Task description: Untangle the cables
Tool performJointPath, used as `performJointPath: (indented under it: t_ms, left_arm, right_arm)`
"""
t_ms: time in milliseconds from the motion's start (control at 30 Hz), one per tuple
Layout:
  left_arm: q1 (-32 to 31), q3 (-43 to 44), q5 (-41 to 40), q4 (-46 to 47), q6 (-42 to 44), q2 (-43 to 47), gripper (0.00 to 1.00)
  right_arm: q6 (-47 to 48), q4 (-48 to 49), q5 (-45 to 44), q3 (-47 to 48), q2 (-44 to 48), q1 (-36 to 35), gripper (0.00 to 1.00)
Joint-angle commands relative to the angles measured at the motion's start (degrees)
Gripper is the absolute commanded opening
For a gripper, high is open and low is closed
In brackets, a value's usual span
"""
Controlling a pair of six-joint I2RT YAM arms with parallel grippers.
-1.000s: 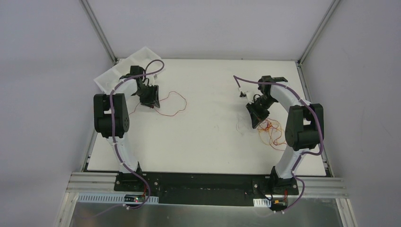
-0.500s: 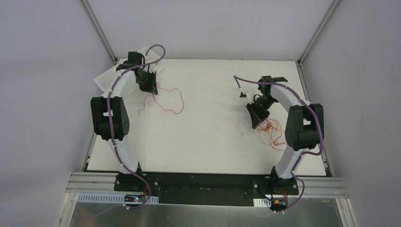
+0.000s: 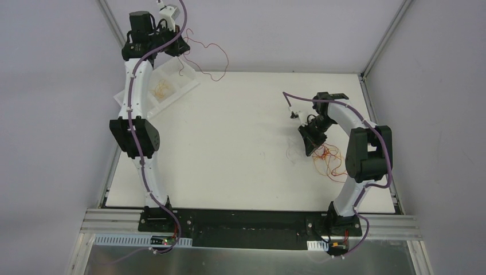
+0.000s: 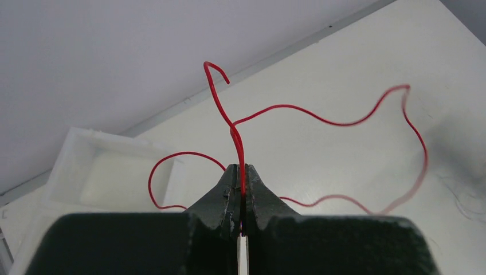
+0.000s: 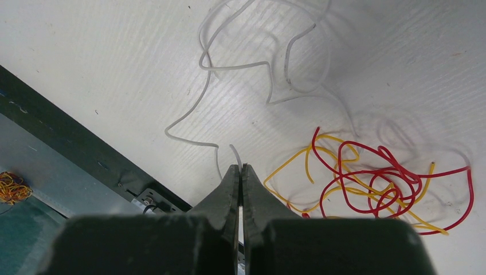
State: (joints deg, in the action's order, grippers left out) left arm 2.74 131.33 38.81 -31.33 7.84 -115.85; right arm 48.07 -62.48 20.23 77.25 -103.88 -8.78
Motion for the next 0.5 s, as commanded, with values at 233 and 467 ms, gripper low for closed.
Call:
performJointPath:
  t_ms: [233,467]
  left_arm:
    - [4.35,6.46,1.47,20.00,-3.40,-15.86,0.00]
    - [7.39,8.49,-4.65,26.74,-1.67,-23.43,0.00]
  right_arm:
    - [0.27,-2.29,0.96,0.40,1.12,-0.10,0.00]
    - [0.23,-3.23,0.48,0.97,0.58,-0.08,0.00]
